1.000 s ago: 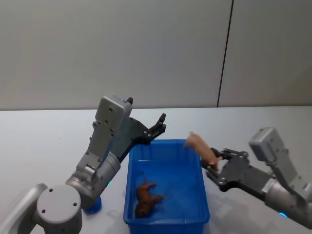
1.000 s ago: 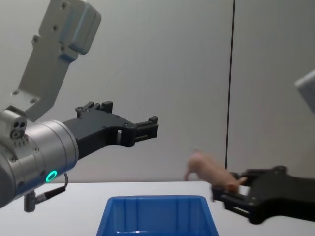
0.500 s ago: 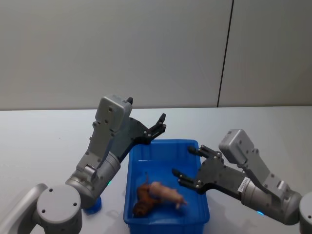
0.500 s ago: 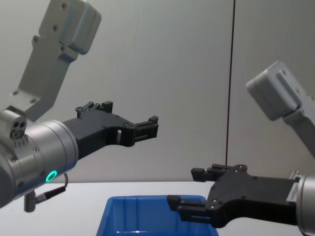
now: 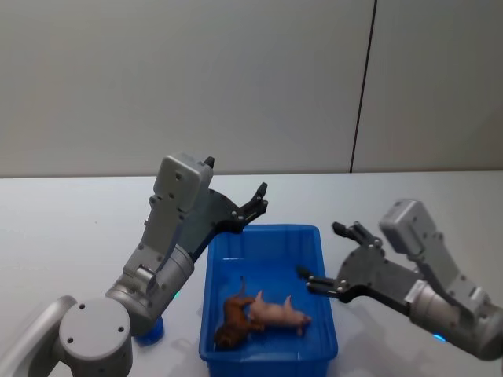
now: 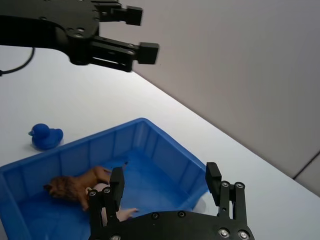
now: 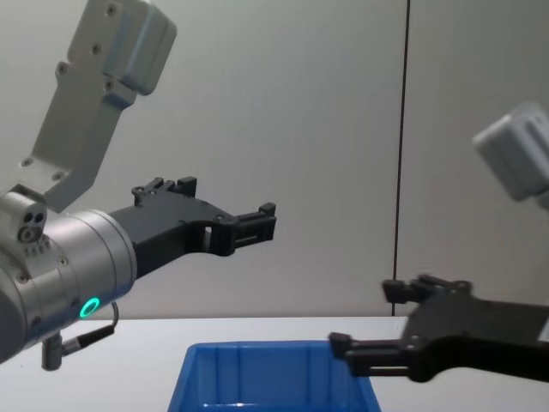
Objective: Pick up the two dolls from the table and place them into the box.
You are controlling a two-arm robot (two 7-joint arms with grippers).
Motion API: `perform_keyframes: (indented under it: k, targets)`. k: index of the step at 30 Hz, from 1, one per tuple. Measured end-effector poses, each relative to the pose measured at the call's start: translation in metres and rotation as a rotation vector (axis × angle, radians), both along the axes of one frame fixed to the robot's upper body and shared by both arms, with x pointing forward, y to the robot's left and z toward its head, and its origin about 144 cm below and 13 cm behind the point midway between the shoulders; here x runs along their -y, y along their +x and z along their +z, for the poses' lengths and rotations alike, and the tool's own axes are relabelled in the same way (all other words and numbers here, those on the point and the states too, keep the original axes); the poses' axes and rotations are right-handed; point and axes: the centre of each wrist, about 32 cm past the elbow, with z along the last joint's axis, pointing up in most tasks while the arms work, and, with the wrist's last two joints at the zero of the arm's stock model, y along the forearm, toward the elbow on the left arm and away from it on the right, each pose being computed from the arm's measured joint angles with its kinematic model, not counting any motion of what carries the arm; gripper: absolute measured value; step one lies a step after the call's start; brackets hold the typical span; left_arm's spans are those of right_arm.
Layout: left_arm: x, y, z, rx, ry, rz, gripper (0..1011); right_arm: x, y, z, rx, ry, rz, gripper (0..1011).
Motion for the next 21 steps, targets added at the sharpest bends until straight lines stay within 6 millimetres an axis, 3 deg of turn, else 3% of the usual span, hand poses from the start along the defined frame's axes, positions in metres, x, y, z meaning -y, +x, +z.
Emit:
perform_keyframes:
  k: [10, 21]
  targets:
    - [0.0, 0.0, 0.0, 0.0, 0.0, 0.0, 1003, 0.027, -0.01, -0.006, -0.04, 0.013, -0.084, 1001]
    - [-0.001, -0.002, -0.001, -0.002, 0.004, 0.009, 1003, 0.043, -0.017, -0.01, -0.062, 0.013, -0.13, 1001]
